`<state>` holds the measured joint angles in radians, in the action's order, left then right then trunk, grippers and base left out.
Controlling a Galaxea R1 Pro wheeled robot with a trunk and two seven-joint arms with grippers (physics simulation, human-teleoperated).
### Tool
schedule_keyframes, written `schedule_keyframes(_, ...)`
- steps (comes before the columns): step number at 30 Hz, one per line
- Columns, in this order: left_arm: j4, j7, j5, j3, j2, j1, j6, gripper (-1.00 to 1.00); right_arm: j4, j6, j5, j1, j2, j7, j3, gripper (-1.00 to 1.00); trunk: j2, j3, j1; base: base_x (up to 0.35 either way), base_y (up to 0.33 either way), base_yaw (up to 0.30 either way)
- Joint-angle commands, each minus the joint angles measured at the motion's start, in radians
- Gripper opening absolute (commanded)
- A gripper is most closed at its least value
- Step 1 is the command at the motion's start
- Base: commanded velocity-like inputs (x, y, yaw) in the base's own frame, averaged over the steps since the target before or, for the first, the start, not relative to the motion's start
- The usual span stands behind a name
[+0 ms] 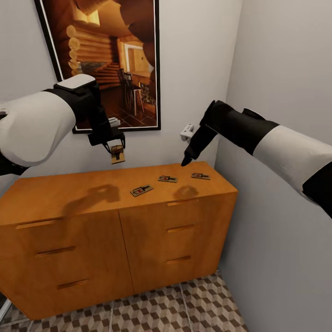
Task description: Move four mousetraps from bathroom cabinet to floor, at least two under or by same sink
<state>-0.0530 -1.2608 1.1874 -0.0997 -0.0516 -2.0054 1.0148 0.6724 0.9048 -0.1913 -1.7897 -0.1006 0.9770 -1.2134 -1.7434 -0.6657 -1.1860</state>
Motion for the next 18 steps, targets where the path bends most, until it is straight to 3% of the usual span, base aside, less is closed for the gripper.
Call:
schedule_keyframes(1,-0.001,-0.011,-0.004,-0.008,-0.004,-0.001,0.008,-1.00,0.000,-0.044,0.012,-0.005,-0.004,0.032,-0.011,1.00,-0.001,-0.001,0.000,0.000,0.000,0.000)
schedule_keyframes(7,-0.002,-0.012,-0.005,-0.006,-0.013,0.000,0.007,-1.00,-0.004,-0.252,0.050,-0.006,-0.009,0.163,-0.024,1.00,-0.001,-0.001,0.000,0.000,0.000,0.000)
schedule_keyframes(13,-0.001,-0.012,-0.005,-0.006,-0.015,0.002,0.007,-1.00,-0.003,-0.326,0.057,-0.005,-0.025,0.279,-0.024,1.00,-0.001,-0.001,0.000,0.000,0.000,0.000)
schedule_keyframes(18,-0.001,-0.012,-0.007,-0.006,-0.015,0.015,0.007,-1.00,-0.002,-0.363,0.058,-0.005,-0.029,0.304,-0.024,1.00,-0.001,-0.001,0.000,0.001,0.000,0.000)
